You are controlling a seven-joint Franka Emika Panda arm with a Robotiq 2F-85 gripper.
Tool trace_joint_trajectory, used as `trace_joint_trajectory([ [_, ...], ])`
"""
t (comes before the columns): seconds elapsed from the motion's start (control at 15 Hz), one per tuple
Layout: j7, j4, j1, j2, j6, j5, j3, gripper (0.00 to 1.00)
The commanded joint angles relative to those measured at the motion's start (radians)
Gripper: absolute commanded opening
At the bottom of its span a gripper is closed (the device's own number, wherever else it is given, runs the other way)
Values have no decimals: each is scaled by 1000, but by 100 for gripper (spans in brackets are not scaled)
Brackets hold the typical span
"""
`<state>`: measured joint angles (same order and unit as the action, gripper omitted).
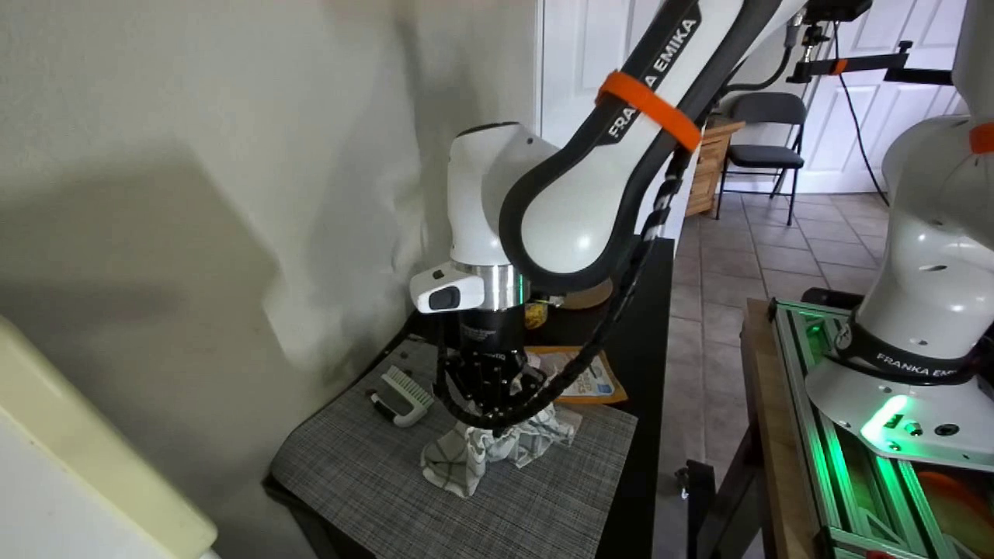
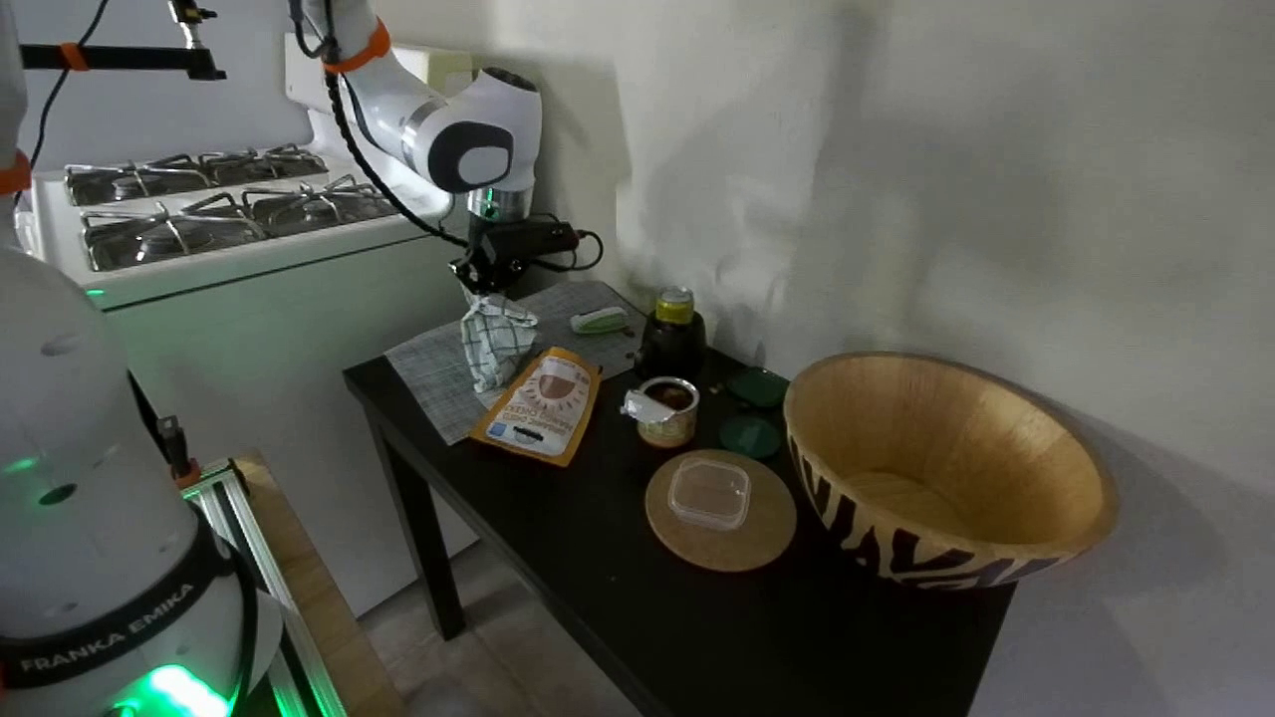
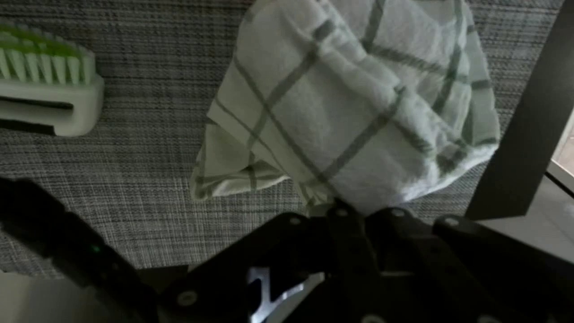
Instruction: Take the kitchen towel out of the wooden bowl and place it to the left
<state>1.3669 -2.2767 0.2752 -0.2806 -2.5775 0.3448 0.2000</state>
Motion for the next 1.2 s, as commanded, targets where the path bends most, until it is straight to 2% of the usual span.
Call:
trace_joint_trajectory([
  [0.0,-84,73,-34,-111,-39,-182,3,2],
  [0.2,-124,109,-63,-158,-7,-261,20,2],
  [0.27,-131,116,-70,-164,1,-272,29,34],
  [0.33,-133,115,-77,-158,11,-277,42,35],
  [0.47,-127,112,-92,-135,33,-266,75,49],
  [0.6,-67,91,-131,-72,85,-197,152,64],
  [0.8,-45,24,-142,91,155,-158,211,86],
  [0.87,-47,0,-137,153,171,-161,207,95],
  [0.93,-61,-20,-127,212,178,-172,193,99],
  [1.13,-88,-94,-115,388,157,-164,134,100],
])
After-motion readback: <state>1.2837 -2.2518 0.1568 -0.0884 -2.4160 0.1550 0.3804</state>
